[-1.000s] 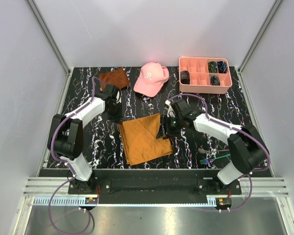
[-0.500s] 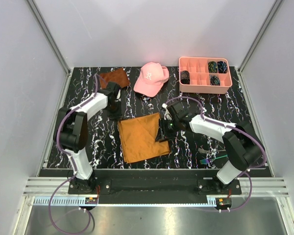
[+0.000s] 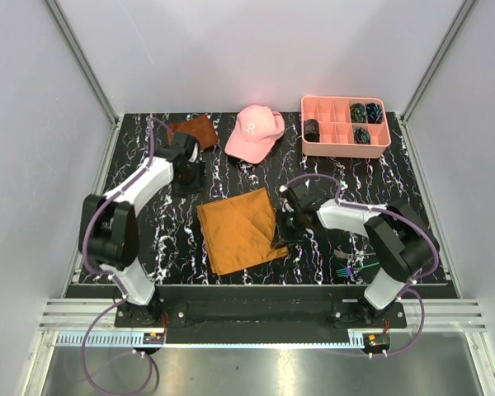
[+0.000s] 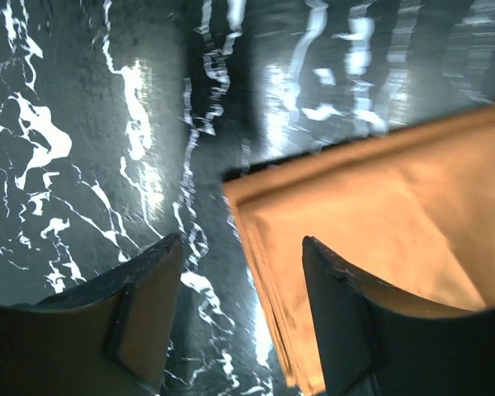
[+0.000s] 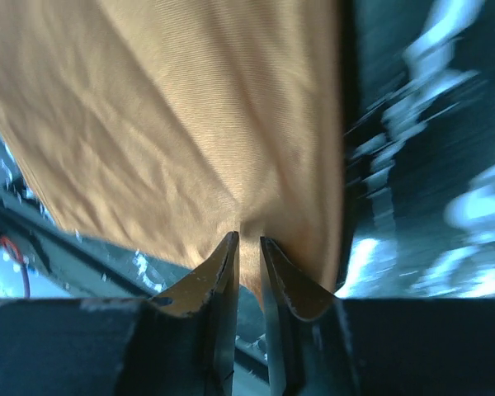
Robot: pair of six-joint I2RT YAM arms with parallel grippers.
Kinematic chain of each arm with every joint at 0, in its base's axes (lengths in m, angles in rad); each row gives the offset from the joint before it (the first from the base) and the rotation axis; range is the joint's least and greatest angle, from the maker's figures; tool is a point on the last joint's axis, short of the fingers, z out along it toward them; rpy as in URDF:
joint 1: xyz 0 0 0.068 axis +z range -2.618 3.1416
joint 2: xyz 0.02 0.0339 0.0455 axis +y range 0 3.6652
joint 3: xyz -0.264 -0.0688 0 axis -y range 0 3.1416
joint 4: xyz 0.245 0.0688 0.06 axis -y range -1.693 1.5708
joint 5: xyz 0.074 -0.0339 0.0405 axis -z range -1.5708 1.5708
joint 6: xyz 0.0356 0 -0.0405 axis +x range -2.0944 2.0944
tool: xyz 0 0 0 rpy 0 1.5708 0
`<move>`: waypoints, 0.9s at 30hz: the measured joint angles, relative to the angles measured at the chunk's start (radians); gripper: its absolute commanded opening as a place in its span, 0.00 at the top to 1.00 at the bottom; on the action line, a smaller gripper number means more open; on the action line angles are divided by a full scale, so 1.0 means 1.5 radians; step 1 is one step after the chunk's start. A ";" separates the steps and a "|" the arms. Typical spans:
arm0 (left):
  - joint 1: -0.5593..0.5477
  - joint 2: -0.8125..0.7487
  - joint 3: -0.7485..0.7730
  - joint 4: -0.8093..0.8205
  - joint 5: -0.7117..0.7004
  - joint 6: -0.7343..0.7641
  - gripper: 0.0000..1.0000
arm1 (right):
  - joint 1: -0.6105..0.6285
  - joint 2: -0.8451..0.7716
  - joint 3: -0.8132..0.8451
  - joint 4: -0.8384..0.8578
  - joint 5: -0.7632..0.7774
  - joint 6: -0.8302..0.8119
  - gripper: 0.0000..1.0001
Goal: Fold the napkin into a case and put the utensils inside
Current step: Move the square-folded napkin to the center of the board, then move the square folded napkin to the center of the board.
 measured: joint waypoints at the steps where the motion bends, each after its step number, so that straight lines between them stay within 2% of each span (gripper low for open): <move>1: 0.000 -0.018 -0.004 0.002 0.008 0.000 0.30 | -0.010 0.002 0.004 -0.002 0.001 -0.007 0.75; 3: 0.000 -0.060 -0.018 0.006 0.031 -0.001 0.23 | -0.040 0.017 0.027 -0.013 0.011 -0.031 0.75; 6: 0.000 -0.101 -0.040 0.012 0.077 -0.003 0.21 | -0.098 0.063 0.103 -0.039 0.048 -0.077 0.71; 7: 0.000 -0.103 -0.042 0.013 0.091 -0.004 0.20 | -0.111 0.079 0.130 -0.051 0.063 -0.091 0.68; 8: 0.000 -0.100 -0.043 0.015 0.107 -0.004 0.19 | -0.124 0.096 0.168 -0.069 0.083 -0.108 0.59; 12: -0.004 -0.056 -0.043 0.026 0.151 -0.008 0.19 | -0.141 0.113 0.294 -0.129 0.110 -0.153 0.41; 14: -0.007 -0.024 -0.043 0.030 0.167 -0.008 0.19 | -0.139 0.089 0.318 -0.136 0.102 -0.155 0.39; 18: -0.014 0.020 -0.043 0.034 0.182 -0.008 0.19 | -0.135 0.000 0.277 -0.137 0.052 -0.135 0.36; 22: -0.018 0.026 -0.043 0.032 0.181 0.003 0.18 | -0.116 -0.090 0.156 -0.127 0.004 -0.101 0.36; 27: -0.018 0.042 -0.043 0.024 0.185 0.035 0.20 | -0.092 -0.111 0.078 -0.122 -0.019 -0.081 0.36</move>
